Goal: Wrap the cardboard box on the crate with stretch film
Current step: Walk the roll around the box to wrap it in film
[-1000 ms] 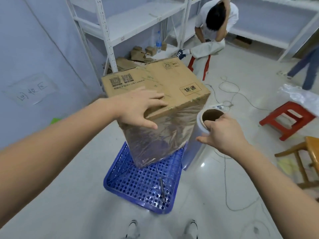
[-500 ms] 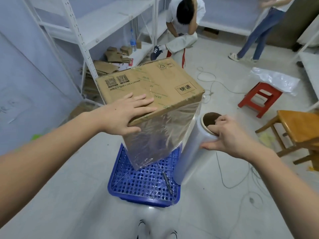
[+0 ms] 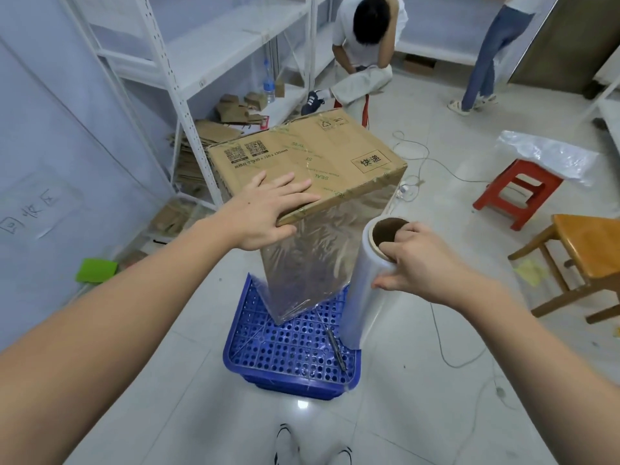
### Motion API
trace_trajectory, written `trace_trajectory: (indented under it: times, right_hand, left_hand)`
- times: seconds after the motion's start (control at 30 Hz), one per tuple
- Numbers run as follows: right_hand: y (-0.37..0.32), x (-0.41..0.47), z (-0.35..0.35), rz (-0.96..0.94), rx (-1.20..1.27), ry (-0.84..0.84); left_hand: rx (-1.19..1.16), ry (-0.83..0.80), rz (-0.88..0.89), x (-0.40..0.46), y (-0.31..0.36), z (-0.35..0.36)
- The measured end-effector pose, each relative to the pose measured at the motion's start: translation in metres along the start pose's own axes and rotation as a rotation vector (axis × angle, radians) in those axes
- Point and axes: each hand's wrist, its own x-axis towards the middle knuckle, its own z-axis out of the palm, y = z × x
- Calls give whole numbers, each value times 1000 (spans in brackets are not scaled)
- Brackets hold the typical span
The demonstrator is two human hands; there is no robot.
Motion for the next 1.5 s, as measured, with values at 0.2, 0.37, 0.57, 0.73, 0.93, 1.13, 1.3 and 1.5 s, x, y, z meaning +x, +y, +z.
trace_trajectory:
  times: [0.2, 0.37, 0.57, 0.73, 0.93, 1.13, 1.3, 1.5]
  right_hand:
    - [-37, 5, -6, 255, -144, -80]
    - [-52, 9, -6, 442, -198, 5]
    - [-65, 11, -18, 632, -93, -99]
    - [-77, 20, -5, 763, -183, -18]
    - [-74, 27, -2, 968, -134, 75]
    - [-70, 18, -19, 863, -16, 121]
    - [-78, 13, -31, 750, 13, 151]
    - [-98, 17, -45, 577, 109, 127]
  left_hand:
    - [3, 9, 6, -1, 3, -1]
    - [-30, 52, 47, -6, -1, 0]
    - [-56, 13, 275, -11, -25, -6]
    - [228, -71, 529, -4, -63, -2]
    - [314, 52, 637, 2, -78, 6]
    - [295, -2, 585, 16, -77, -2]
    - [216, -1, 457, 26, -53, -4]
    - [203, 7, 380, 35, -29, -1]
